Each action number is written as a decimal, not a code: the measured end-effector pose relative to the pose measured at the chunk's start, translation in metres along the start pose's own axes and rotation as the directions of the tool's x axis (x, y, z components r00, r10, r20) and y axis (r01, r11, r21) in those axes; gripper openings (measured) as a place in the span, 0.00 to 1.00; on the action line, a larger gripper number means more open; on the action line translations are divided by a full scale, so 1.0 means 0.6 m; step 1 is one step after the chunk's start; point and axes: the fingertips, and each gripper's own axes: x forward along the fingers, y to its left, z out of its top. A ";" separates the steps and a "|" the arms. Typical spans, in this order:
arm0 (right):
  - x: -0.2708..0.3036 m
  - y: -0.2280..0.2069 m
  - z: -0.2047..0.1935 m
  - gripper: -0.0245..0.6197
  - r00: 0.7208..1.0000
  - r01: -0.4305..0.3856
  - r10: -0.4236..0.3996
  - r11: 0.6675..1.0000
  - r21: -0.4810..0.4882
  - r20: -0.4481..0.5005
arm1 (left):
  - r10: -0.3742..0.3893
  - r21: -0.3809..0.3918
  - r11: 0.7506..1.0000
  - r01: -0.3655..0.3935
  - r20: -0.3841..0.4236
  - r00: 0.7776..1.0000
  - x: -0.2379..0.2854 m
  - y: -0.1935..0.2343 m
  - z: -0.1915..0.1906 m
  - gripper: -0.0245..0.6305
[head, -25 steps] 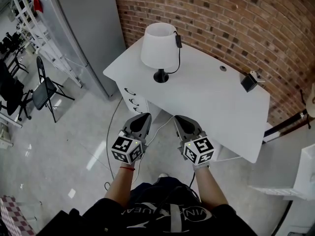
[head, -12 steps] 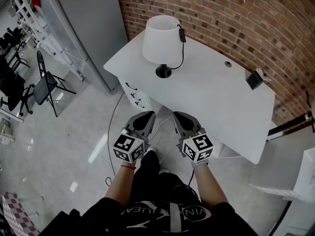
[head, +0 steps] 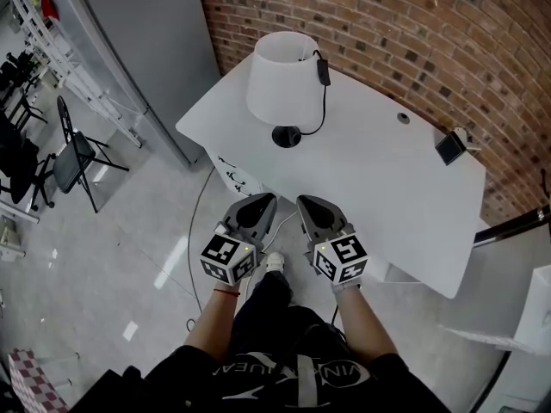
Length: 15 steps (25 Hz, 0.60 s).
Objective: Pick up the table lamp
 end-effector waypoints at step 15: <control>0.147 -0.098 -0.018 0.04 0.998 0.047 -0.046 0.999 0.025 -0.035 | -0.102 -0.203 0.974 0.095 -0.023 0.994 0.150 0.117 -0.021 0.05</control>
